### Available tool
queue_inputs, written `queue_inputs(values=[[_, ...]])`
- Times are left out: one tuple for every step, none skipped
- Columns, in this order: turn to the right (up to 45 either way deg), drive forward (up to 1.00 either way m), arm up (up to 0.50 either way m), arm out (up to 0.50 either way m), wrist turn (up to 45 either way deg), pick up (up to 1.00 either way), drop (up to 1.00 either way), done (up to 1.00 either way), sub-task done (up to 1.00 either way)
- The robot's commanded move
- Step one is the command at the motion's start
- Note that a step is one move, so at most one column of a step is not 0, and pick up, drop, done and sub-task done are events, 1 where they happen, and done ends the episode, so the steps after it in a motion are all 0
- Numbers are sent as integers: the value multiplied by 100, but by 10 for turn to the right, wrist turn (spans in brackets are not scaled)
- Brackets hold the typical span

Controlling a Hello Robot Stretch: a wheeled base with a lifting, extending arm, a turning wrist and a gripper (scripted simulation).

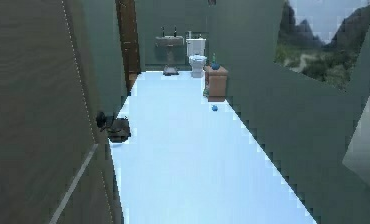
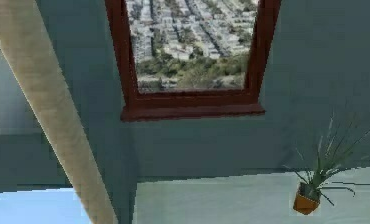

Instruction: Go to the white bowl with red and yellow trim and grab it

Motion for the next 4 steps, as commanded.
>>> queue_inputs(values=[[0,75,0,0,0,0,0,0,0],[-60,0,0,0,0,0,0,0,0],[0,50,0,0,0,0,0,0,0],[0,100,0,0,0,0,0,0,0]])
